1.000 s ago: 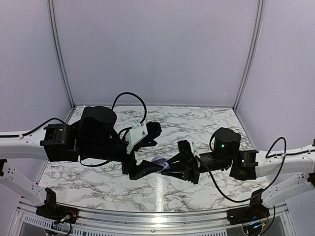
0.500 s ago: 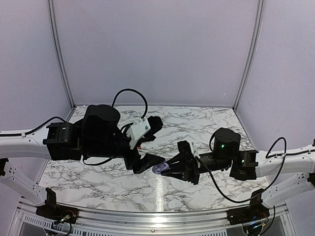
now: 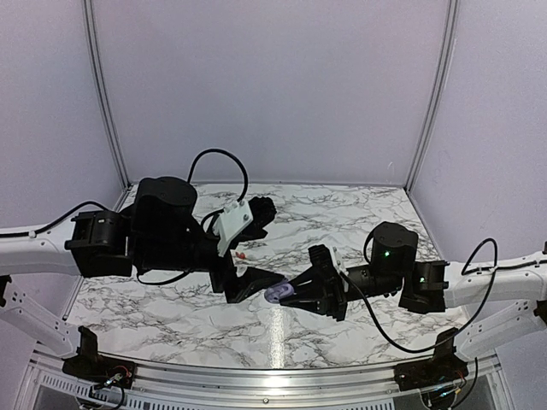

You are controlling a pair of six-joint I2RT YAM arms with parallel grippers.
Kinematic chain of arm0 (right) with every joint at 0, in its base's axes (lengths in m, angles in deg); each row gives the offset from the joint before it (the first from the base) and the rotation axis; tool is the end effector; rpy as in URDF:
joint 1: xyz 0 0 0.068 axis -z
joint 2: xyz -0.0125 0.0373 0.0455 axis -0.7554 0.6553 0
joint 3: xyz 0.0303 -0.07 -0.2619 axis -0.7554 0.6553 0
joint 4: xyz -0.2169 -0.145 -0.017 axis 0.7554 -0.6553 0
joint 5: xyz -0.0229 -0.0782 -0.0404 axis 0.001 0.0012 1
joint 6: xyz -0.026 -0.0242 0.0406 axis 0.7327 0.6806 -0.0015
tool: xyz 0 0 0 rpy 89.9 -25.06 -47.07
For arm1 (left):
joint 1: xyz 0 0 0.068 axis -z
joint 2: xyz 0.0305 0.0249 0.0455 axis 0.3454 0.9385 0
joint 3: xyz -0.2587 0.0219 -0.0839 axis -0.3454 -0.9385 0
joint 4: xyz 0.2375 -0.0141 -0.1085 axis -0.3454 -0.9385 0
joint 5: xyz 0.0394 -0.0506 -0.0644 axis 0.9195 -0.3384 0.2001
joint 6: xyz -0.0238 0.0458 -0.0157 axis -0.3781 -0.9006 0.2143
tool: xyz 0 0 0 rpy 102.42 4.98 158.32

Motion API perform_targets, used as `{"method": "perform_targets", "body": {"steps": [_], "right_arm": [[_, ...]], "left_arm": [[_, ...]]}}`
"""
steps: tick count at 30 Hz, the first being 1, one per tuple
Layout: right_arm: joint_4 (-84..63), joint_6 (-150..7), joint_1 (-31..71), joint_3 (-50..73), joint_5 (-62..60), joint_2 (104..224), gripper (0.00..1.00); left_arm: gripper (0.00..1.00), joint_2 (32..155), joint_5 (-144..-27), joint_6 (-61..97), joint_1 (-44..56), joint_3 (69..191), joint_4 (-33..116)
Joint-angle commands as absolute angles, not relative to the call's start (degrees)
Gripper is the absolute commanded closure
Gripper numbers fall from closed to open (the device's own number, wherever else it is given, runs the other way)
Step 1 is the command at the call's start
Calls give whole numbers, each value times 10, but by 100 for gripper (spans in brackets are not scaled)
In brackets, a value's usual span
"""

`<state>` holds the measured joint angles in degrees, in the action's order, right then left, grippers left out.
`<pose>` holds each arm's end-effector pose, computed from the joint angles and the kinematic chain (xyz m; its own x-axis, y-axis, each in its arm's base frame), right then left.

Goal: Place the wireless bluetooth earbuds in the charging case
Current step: Adjust the right earbud in the right side groove of the charging case.

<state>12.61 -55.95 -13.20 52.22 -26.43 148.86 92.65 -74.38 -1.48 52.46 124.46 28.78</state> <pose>0.1025 0.2360 0.2646 0.0870 -0.1176 -0.9892 -0.9922 -0.0991 -0.0755 0.0920 -0.2885 0.3616 0.0434 0.3391 -0.9398 0.9419 0.2996 0.1516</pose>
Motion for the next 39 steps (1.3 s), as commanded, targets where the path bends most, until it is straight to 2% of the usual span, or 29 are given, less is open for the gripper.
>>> {"method": "perform_targets", "body": {"steps": [1, 6, 13, 39], "right_arm": [[136, -560, -136, 498, -277, 1481, 100], [132, -559, -136, 496, -282, 1481, 100], [130, -558, -137, 490, -292, 1489, 100], [118, -547, -151, 487, -281, 1488, 100]], "left_arm": [[5, 888, -831, -48, 523, 1237, 295], [2, 877, -906, -77, 523, 1242, 249], [2, 905, -928, -90, 524, 1269, 198], [16, 955, -831, -45, 525, 1285, 227]]}}
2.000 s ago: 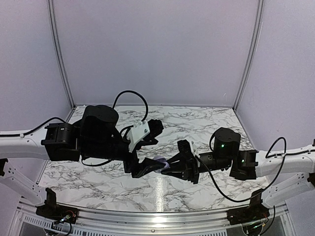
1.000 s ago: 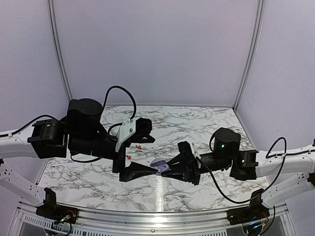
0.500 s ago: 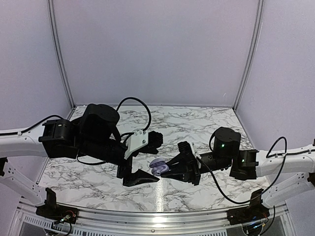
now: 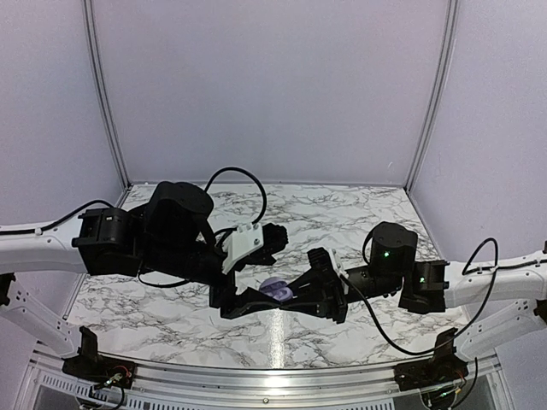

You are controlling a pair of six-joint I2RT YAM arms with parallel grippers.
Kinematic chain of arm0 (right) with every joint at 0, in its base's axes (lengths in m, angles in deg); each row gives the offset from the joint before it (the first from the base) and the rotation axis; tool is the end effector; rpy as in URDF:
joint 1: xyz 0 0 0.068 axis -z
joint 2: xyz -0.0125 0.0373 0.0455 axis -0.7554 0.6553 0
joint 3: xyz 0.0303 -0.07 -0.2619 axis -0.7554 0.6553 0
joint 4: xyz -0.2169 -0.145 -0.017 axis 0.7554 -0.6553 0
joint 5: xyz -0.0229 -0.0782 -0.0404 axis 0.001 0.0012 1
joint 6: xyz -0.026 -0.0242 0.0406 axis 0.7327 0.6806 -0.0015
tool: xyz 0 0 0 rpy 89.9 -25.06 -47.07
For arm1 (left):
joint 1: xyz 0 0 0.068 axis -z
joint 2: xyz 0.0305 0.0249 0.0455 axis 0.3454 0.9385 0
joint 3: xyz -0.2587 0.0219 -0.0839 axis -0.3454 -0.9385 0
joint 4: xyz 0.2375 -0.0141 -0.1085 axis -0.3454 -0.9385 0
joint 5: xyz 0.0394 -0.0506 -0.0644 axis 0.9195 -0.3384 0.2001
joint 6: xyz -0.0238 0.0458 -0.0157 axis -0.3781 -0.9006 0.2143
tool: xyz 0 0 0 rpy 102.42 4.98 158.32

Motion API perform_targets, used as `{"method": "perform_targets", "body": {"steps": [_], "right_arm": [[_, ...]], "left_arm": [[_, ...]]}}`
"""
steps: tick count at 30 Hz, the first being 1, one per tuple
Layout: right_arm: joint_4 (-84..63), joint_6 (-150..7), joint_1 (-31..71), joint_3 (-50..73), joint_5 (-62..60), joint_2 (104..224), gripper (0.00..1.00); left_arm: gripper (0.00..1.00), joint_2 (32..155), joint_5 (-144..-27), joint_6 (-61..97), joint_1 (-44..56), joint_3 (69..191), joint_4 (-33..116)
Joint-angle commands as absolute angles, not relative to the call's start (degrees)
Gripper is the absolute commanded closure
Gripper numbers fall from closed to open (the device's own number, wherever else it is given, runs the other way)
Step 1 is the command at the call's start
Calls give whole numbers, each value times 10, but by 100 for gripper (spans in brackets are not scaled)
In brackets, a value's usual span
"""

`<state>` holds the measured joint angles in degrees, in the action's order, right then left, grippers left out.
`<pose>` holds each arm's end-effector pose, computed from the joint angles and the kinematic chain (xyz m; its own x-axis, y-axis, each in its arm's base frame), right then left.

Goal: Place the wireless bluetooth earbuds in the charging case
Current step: Adjust the right earbud in the right side groove of the charging case.

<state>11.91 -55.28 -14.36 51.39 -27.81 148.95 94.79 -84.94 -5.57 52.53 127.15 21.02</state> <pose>0.0974 0.2391 0.2680 0.1008 -0.1099 -0.9888 -0.9860 -0.1438 -0.0845 0.0866 -0.2943 0.3538 0.0862 0.4338 -0.8969 0.9863 0.0899 0.1383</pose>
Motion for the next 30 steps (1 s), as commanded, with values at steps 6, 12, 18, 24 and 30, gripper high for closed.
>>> {"method": "perform_targets", "body": {"steps": [6, 12, 18, 24, 30], "right_arm": [[118, -545, -154, 488, -281, 1486, 100], [112, -541, -156, 485, -279, 1485, 100], [112, -539, -157, 485, -278, 1485, 100], [117, -539, -158, 489, -281, 1480, 100], [125, -540, -158, 492, -284, 1471, 100]], "left_arm": [[19, 958, -809, -30, 525, 1285, 236], [20, 967, -792, -11, 524, 1290, 239], [21, 971, -778, 1, 523, 1289, 247], [22, 973, -764, 14, 520, 1288, 251], [23, 974, -761, 30, 513, 1286, 259]]}}
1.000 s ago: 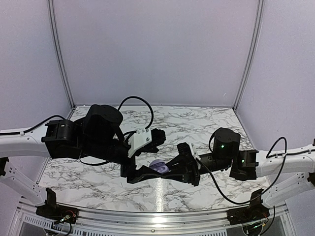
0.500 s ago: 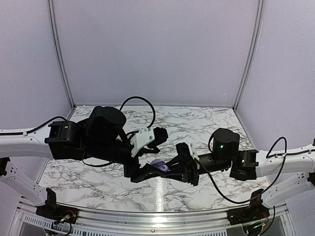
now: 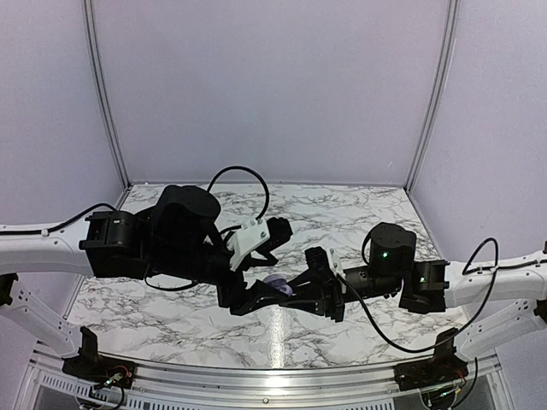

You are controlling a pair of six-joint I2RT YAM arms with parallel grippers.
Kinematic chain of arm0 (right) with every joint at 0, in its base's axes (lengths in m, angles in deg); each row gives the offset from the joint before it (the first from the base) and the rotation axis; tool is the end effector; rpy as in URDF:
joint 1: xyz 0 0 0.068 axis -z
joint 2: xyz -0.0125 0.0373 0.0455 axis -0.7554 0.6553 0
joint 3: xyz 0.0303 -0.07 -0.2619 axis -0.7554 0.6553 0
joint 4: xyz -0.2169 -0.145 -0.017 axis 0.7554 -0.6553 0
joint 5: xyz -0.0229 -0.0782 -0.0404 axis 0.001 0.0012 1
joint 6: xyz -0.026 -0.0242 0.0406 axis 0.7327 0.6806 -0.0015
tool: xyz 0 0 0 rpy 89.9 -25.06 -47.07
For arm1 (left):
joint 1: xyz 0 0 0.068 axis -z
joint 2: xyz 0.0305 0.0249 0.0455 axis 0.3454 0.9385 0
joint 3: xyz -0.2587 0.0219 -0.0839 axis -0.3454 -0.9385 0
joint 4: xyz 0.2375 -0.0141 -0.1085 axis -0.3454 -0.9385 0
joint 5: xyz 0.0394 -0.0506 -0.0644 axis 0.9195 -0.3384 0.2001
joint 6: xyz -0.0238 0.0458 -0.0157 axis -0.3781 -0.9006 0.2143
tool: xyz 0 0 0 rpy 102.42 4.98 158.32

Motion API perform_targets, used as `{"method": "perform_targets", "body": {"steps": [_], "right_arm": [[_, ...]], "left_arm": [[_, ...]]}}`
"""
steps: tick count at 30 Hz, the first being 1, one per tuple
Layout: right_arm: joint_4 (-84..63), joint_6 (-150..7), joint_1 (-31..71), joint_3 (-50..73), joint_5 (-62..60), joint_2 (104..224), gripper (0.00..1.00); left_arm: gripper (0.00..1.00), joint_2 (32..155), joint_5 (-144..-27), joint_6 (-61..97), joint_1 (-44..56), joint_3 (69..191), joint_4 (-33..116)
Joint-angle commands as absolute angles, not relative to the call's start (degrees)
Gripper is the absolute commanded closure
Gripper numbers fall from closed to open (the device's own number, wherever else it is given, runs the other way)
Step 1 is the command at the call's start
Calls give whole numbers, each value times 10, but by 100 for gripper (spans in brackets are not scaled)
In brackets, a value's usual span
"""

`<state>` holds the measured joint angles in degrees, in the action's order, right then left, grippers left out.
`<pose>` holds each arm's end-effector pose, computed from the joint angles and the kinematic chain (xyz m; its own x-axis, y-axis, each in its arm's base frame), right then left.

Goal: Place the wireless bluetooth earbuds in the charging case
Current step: Adjust the right earbud in the right side groove of the charging case.

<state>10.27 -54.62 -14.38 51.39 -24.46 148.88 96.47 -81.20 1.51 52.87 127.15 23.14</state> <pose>0.0991 0.2388 0.2652 0.1012 -0.1426 -0.9846 -0.9919 -0.0910 -0.0887 0.0897 -0.3026 0.3489 -0.0325 0.4182 -0.9078 0.9792 0.1952 0.0548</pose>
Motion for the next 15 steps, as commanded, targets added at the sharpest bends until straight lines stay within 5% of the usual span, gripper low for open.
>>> {"method": "perform_targets", "body": {"steps": [1, 15], "right_arm": [[127, -540, -158, 493, -285, 1471, 100], [143, -554, -158, 496, -291, 1462, 100]], "left_arm": [[23, 974, -761, 32, 513, 1286, 261], [25, 982, -759, 64, 503, 1283, 281]]}}
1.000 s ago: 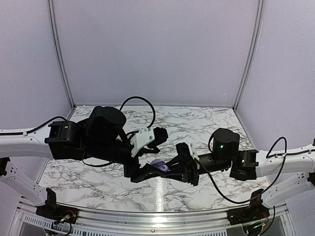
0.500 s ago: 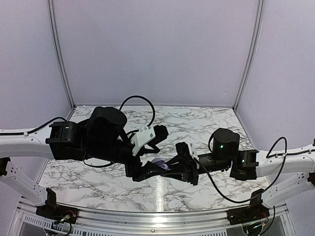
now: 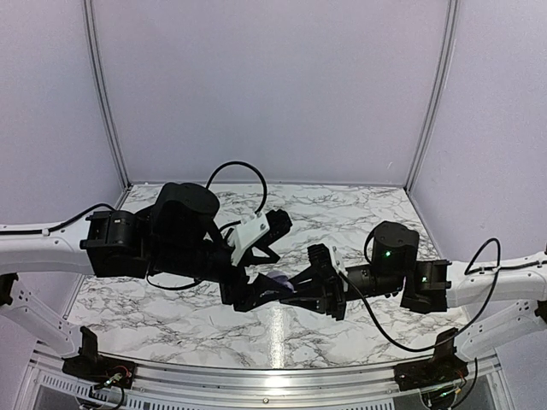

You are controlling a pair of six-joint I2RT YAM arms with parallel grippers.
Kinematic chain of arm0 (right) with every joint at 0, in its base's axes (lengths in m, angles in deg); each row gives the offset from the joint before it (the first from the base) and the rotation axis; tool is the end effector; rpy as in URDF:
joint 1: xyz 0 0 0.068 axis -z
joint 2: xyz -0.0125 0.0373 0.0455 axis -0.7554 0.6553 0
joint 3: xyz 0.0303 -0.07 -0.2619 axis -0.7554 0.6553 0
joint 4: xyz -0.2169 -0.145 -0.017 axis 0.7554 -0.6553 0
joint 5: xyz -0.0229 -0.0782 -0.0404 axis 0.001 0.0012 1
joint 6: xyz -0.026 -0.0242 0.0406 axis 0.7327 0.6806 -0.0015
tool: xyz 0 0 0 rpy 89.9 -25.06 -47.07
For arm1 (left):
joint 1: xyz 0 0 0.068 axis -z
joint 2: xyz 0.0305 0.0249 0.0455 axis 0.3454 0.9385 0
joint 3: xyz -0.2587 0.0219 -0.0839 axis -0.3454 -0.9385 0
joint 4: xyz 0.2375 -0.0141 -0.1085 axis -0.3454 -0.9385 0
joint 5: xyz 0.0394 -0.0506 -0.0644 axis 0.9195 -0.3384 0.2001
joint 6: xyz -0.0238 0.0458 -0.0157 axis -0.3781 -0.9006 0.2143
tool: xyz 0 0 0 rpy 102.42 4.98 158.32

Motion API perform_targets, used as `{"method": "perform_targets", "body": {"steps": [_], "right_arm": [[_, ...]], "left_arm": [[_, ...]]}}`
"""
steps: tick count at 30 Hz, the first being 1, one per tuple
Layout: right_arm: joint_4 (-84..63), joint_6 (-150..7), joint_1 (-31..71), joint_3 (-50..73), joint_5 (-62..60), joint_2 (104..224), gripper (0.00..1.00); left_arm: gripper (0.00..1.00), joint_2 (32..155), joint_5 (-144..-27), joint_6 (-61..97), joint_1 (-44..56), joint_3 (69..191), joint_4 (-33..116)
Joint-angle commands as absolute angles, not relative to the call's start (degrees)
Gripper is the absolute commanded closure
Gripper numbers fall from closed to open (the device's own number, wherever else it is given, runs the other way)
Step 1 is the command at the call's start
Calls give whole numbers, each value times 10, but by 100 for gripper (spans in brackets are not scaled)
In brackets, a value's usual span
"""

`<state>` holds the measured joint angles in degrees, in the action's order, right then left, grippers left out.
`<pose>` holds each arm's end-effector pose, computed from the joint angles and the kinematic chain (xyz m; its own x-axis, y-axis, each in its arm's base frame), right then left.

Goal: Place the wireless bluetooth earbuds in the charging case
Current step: Adjust the right earbud in the right side groove of the charging case, then close the charging case with the earbuds inside.

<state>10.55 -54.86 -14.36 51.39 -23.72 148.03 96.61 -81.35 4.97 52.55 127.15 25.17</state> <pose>0.0987 0.2368 0.2692 0.1058 -0.1279 -0.9861 -0.9924 -0.0759 -0.0966 0.0919 -0.3042 0.3517 -0.0849 0.3763 -0.9226 0.9748 0.2232 0.0014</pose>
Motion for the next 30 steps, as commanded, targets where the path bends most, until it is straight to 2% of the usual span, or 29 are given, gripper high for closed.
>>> {"method": "perform_targets", "body": {"steps": [1, 14, 22, 30], "right_arm": [[144, -552, -158, 497, -290, 1460, 100], [170, -564, -157, 512, -266, 1449, 100], [175, -575, -156, 514, -243, 1459, 100], [189, -584, -150, 522, -208, 1467, 100]], "left_arm": [[25, 983, -760, 64, 502, 1284, 283], [26, 974, -772, 82, 498, 1273, 300], [20, 951, -862, 71, 504, 1267, 337], [17, 908, -847, 40, 513, 1256, 343]]}}
